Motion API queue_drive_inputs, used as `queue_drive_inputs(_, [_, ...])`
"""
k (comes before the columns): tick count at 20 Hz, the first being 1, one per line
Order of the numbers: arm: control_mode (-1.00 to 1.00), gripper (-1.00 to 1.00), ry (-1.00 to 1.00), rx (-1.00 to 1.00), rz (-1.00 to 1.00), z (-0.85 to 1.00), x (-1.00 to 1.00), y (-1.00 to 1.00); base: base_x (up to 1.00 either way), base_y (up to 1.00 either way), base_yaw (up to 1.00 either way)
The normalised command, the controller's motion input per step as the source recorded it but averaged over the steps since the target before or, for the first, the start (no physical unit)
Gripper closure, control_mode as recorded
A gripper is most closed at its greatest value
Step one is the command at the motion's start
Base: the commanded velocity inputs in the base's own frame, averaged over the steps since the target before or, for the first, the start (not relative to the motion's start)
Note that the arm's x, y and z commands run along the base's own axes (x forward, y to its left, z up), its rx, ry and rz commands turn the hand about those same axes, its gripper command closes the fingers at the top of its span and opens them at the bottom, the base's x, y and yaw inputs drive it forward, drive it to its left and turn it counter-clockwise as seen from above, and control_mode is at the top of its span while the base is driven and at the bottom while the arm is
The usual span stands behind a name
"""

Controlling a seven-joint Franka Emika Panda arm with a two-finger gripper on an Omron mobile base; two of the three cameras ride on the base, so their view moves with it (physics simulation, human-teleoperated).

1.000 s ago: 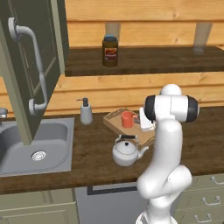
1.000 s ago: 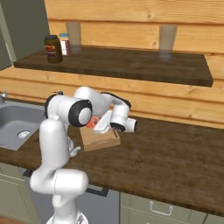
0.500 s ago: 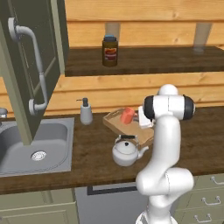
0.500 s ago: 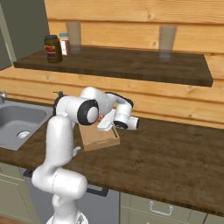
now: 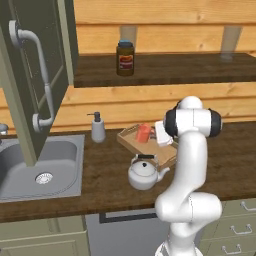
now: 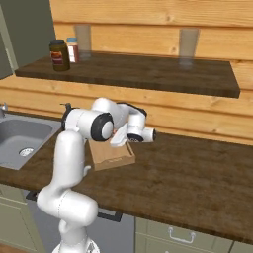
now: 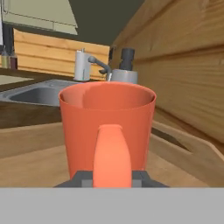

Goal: Pick the kettle from the counter and place it on the tray. Then pick the mug from the cabinet and place it on the tray. Then close the cabinet doors.

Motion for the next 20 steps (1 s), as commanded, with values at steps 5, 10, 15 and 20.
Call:
queue_drive_inputs(5, [-1.0,-1.0,0.0,-0.16,0.0,-0.3,-0.16,0.26,0.0,0.0,0.0])
queue_drive_inputs(10, [-1.0,-1.0,-0.01,-0.1,0.0,-0.2,-0.19,0.14,0.0,0.0,0.0])
queue_drive_inputs(15, [-1.0,-1.0,-0.03,0.0,0.0,-0.03,-0.32,0.0,0.0,0.0,0.0])
queue_drive_inputs(20, [-1.0,-1.0,-0.12,0.0,-0.02,0.43,-0.42,-0.05,0.0,0.0,0.0])
